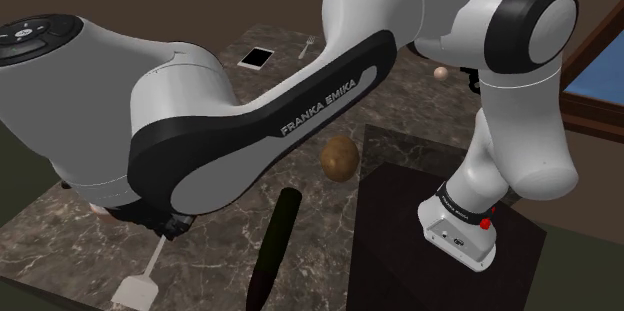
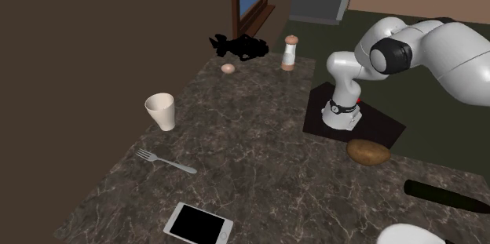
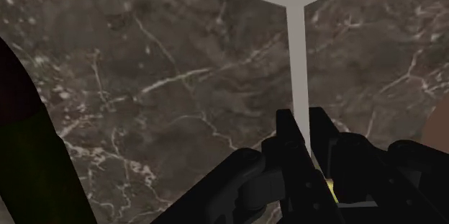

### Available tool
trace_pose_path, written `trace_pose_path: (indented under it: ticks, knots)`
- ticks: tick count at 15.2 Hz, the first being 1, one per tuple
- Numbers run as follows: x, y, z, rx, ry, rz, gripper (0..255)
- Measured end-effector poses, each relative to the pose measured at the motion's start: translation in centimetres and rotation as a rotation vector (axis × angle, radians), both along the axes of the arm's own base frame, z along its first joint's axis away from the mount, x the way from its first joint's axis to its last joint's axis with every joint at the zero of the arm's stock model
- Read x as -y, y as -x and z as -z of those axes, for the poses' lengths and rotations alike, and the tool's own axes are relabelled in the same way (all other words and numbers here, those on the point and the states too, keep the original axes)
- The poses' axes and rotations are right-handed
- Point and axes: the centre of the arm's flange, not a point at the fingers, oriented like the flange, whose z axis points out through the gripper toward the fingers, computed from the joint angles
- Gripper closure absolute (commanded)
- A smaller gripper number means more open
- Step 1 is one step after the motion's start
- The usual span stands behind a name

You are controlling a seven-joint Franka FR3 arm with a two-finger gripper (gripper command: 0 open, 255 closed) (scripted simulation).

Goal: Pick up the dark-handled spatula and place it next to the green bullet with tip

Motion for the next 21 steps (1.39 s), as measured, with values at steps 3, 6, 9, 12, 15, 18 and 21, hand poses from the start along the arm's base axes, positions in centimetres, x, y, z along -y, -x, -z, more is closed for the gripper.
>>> trace_pose_path:
  ticks: [3, 6, 9, 12, 15, 18, 21]
  knots:
    - [-0.1, 0.1, 0.7, 0.003, -0.004, 0.001, 255]
    - [-0.1, 0.0, 0.9, 0.003, -0.005, 0.0, 255]
    - [-0.1, 0.1, 1.2, 0.001, -0.002, 0.0, 0]
    - [-0.1, 0.3, 1.7, -0.002, 0.004, 0.0, 0]
    - [-0.1, 0.2, 0.9, -0.003, 0.004, 0.0, 0]
    - [-0.4, 0.1, -2.5, -0.002, 0.003, 0.0, 0]
    - [-0.3, 0.2, -3.3, -0.003, 0.004, 0.0, 0]
